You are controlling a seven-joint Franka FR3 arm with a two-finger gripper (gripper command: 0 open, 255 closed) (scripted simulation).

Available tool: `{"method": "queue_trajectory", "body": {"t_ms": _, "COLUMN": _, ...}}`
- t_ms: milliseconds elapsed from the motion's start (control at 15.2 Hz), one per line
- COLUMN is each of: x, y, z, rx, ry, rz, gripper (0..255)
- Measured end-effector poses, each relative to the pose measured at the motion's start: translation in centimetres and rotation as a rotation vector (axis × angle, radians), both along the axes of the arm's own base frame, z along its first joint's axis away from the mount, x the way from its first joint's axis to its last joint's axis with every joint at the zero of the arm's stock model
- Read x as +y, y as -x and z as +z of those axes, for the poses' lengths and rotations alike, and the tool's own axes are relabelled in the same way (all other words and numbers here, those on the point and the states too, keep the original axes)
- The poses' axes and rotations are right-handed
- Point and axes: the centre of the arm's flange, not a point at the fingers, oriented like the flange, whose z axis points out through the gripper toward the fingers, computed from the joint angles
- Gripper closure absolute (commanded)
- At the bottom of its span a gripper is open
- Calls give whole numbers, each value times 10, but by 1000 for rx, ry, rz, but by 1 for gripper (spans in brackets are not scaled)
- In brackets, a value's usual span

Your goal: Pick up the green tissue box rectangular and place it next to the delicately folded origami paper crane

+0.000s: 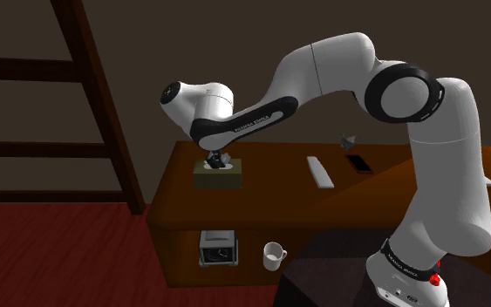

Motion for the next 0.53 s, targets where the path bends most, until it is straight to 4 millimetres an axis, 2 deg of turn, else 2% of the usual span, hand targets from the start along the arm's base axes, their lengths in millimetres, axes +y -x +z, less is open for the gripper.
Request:
{"method": "queue_trajectory", "body": {"t_ms": 132, "x": -5, "y": -1, "z": -9, "rx": 0, "ry": 0, "rz": 0, "gripper": 0}}
{"method": "queue_trajectory", "body": {"t_ms": 528, "x": -7, "y": 0, "z": -11, "rx": 0, "ry": 0, "rz": 1, "gripper": 0}}
